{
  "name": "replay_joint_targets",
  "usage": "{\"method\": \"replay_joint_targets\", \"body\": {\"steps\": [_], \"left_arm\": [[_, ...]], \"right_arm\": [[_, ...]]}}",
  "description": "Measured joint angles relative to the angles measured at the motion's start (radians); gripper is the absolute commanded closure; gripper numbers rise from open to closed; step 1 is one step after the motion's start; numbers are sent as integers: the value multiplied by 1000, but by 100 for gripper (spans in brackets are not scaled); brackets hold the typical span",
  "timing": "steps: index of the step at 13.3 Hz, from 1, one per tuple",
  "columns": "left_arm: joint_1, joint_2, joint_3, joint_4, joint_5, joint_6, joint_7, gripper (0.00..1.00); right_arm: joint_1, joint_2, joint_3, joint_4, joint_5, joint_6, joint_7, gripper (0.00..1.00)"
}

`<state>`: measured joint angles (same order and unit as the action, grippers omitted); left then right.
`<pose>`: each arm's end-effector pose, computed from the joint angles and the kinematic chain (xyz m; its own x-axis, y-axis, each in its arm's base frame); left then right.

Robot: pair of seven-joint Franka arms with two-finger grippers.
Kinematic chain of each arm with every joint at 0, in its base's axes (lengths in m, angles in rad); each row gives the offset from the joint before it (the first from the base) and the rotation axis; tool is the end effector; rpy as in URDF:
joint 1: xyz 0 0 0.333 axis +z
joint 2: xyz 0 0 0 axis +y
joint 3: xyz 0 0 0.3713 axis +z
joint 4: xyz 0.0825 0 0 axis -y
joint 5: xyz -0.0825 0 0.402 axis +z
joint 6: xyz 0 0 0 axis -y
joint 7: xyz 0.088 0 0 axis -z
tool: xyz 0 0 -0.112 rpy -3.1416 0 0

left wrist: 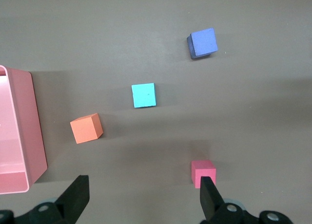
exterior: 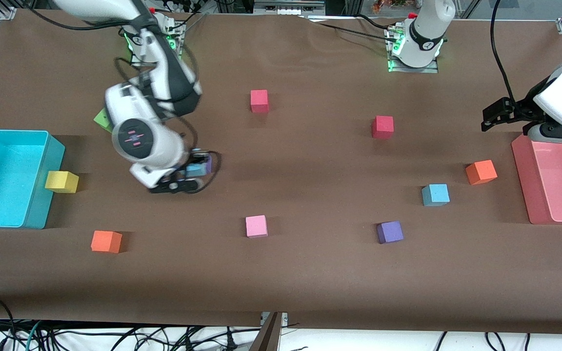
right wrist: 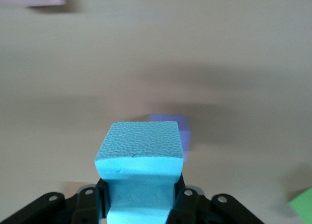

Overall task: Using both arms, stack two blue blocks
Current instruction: 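Grasp the cyan cube and carry it toward the table middle, then lower the cyan cube onto the table and open the right gripper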

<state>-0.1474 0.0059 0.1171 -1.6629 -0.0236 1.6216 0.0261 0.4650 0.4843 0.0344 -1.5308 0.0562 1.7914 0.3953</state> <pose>0.5751 -0.0202 0.6306 0.9974 -0.0551 -0.0465 -0.0540 -0.9983 0.0240 0.6186 0.3389 0.3965 0.9699 0.0783 -0.2306 0.0862 -0.9960 0.0240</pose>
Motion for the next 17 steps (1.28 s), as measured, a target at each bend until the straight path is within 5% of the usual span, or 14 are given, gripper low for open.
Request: {"method": "replay_joint_targets", "body": {"steps": [8, 17], "left_arm": [[0, 0, 0, 0, 0, -1, 0, 0], [0, 0, -5, 0, 0, -1, 0, 0]], "right_arm": [[240, 321, 8, 309, 67, 36, 224, 100], [331, 419, 9, 330, 118, 192, 273, 100]]}}
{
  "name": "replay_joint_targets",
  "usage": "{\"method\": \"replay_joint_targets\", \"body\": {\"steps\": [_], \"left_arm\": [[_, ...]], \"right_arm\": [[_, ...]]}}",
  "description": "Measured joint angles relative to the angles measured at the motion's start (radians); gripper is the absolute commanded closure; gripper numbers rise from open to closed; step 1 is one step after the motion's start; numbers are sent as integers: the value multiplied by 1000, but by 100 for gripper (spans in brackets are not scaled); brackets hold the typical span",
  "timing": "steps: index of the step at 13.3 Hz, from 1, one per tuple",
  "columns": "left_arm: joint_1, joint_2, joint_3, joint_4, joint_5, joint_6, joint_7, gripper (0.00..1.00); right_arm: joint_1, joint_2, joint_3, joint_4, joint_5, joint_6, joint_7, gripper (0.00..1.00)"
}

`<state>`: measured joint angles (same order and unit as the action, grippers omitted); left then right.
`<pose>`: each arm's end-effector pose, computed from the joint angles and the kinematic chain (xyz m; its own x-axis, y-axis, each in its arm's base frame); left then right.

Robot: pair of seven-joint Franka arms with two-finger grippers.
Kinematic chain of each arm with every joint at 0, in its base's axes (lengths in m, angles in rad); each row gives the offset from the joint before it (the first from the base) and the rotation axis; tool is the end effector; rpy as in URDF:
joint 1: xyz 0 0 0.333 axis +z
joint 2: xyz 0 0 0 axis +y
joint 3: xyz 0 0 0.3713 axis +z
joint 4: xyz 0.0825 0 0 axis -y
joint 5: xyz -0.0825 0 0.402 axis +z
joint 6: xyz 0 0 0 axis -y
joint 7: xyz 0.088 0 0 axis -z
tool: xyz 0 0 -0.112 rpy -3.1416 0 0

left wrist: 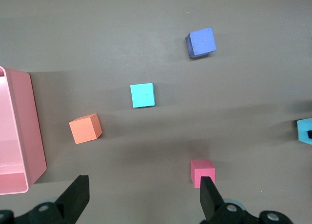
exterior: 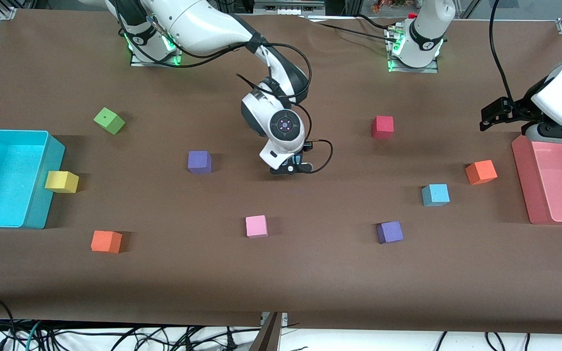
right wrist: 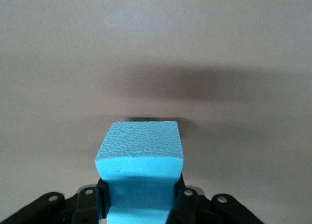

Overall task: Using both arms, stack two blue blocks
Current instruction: 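Lower the cyan cube onto the table and open the right gripper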

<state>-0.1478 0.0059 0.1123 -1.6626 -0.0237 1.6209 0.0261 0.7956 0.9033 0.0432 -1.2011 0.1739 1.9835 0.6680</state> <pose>0.5749 -0.0232 0.6307 0.9971 -0.0603 -0.0469 -0.0592 -0.9980 0.0242 0.5372 0.6000 0.2445 0.9736 0.0818 -0.2131 0.0697 -0.9955 -0.0641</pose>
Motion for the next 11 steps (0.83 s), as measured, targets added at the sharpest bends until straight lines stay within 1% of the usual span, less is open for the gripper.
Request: {"method": "replay_joint_targets", "body": {"steps": [2, 3, 4, 5, 11], "left_arm": [[1, 0, 1, 0, 0, 0, 0, 0], [2, 0, 1, 0, 0, 0, 0, 0], [2, 0, 1, 0, 0, 0, 0, 0], [2, 0, 1, 0, 0, 0, 0, 0], [2, 0, 1, 0, 0, 0, 0, 0]], "right_arm": [[9, 11, 0, 0, 0, 6, 3, 100], [10, 14, 0, 0, 1, 6, 7, 78], [10, 17, 0, 0, 1, 11, 18, 25], [10, 21, 0, 0, 1, 22, 33, 0], [12, 23, 0, 1, 1, 49, 42, 0]]}}
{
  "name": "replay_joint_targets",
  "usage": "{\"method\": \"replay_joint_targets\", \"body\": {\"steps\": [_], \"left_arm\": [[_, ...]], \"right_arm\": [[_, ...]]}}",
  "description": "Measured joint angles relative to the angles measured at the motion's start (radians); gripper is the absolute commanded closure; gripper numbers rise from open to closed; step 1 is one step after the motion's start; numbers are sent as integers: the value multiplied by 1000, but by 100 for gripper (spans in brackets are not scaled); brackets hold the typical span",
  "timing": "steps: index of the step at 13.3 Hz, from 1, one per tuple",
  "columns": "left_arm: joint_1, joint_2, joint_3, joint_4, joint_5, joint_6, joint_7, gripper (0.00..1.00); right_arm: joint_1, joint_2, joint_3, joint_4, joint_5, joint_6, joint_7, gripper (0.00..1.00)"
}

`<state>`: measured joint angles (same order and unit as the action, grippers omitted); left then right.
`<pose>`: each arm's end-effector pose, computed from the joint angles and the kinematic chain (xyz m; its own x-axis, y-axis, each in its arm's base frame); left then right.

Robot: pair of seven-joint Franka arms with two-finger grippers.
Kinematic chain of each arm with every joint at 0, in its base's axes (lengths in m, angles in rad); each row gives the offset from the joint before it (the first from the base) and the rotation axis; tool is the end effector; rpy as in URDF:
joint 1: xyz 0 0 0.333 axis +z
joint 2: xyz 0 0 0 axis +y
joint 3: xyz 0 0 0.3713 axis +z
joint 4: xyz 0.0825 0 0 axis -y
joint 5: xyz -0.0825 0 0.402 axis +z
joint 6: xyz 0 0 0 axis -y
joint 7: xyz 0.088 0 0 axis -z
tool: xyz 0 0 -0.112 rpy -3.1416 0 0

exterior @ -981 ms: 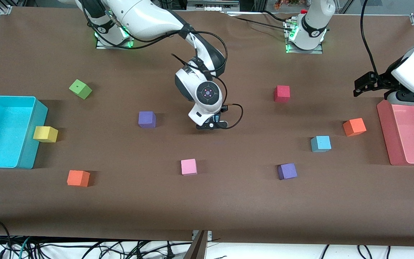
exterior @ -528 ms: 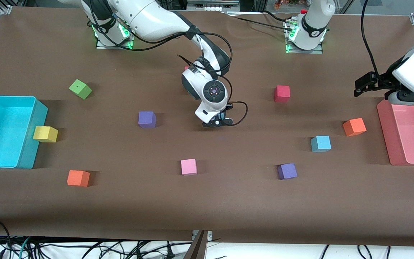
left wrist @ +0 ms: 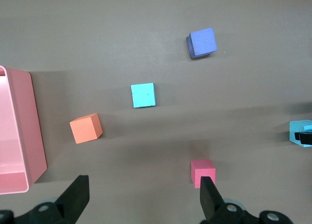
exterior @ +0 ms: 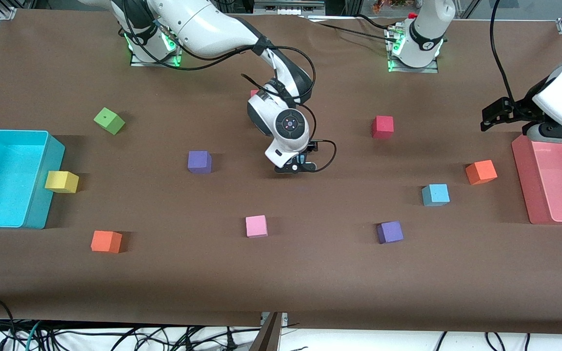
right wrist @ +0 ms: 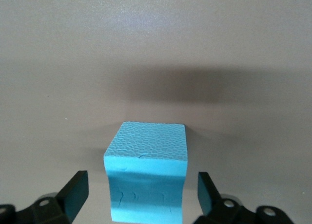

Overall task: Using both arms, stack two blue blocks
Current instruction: 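Lower the cyan cube onto the table and open the right gripper, then draw the open right gripper back beside the placed cube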

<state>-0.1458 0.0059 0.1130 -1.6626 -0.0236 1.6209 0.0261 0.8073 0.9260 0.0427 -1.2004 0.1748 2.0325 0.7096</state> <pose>0.5750 -0.0216 0.6307 0.9972 -0.0576 -0.0469 -0.0565 -0.9981 0.0241 0.5338 0.6081 0.2301 0.9797 0.0458 -0.1953 0.0324 -0.9969 -0.0713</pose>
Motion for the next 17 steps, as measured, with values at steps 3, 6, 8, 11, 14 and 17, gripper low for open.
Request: {"method": "replay_joint_targets", "body": {"steps": [3, 6, 8, 11, 14, 17], "left_arm": [[0, 0, 0, 0, 0, 0, 0, 0], [0, 0, 0, 0, 0, 0, 0, 0], [0, 0, 0, 0, 0, 0, 0, 0], [0, 0, 0, 0, 0, 0, 0, 0], [0, 0, 0, 0, 0, 0, 0, 0], [0, 0, 0, 0, 0, 0, 0, 0]], "right_arm": [[0, 0, -1, 7, 0, 1, 0, 0], [-2, -3, -4, 26, 0, 1, -3, 0], [-9, -16, -6, 42, 0, -5, -4, 0], [-42, -77, -10, 51, 0, -110, -61, 0], [-101, -156, -12, 53, 0, -271, -222, 0], [-150, -193, -14, 23, 28, -278, -506, 0]]}}
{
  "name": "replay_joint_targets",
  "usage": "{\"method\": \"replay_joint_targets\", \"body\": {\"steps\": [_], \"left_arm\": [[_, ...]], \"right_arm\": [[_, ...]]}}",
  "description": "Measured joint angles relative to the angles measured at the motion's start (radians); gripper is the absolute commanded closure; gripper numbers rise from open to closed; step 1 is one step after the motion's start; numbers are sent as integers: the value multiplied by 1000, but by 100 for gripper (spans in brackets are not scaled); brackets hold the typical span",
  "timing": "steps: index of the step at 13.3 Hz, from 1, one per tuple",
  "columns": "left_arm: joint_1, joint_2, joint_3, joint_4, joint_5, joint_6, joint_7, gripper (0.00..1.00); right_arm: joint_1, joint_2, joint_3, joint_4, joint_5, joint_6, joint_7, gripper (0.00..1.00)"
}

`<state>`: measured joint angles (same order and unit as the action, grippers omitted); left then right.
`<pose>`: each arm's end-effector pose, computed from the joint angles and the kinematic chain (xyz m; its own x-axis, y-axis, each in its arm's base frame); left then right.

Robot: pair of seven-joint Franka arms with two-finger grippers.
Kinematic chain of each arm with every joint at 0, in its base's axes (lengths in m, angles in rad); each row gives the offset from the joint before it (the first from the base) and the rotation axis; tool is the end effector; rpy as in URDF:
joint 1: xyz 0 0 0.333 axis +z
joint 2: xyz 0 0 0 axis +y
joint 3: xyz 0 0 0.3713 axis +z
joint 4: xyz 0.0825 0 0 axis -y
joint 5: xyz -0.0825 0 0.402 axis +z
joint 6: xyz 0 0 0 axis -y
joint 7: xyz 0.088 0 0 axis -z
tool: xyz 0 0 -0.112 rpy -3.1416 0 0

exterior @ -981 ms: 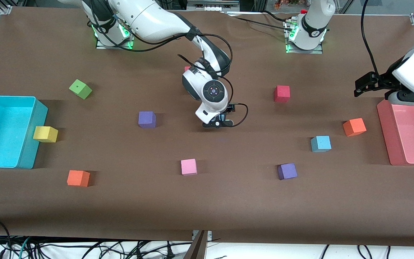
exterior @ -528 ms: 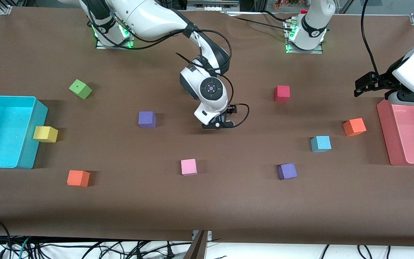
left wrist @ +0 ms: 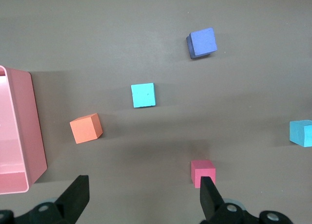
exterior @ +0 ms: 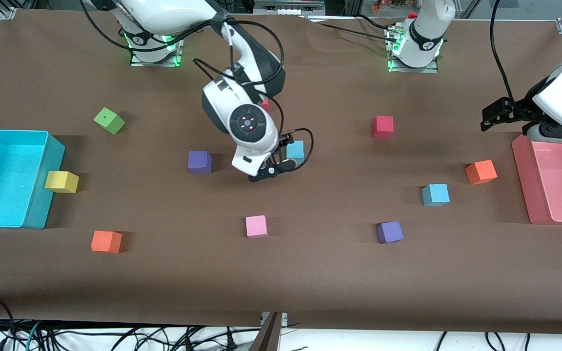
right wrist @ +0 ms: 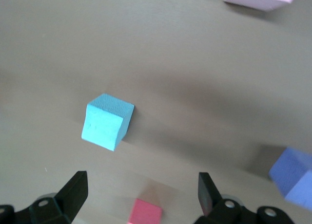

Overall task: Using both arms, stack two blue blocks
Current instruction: 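Draw the open right gripper back beside the placed cube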

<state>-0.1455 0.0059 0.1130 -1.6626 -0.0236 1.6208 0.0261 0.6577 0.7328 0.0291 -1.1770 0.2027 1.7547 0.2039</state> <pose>0.5750 -0.0214 0.6307 0.9972 -0.0573 -0.0470 -0.0562 -0.9981 0.0241 0.6005 0.5082 0.3760 0.8861 0.4192 -0.1975 0.3896 -0.9047 -0.1725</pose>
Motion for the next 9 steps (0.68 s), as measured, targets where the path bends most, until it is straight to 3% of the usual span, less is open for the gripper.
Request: {"method": "replay_joint_targets", "body": {"steps": [2, 5, 9], "left_arm": [[0, 0, 0, 0, 0, 0, 0, 0], [0, 0, 0, 0, 0, 0, 0, 0], [1, 0, 0, 0, 0, -1, 0, 0]], "right_arm": [[-7, -22, -2, -90, 32, 135, -137, 0], [-9, -99, -2, -338, 107, 444, -285, 0], [-49, -261, 1, -581, 238, 535, -592, 0]]}}
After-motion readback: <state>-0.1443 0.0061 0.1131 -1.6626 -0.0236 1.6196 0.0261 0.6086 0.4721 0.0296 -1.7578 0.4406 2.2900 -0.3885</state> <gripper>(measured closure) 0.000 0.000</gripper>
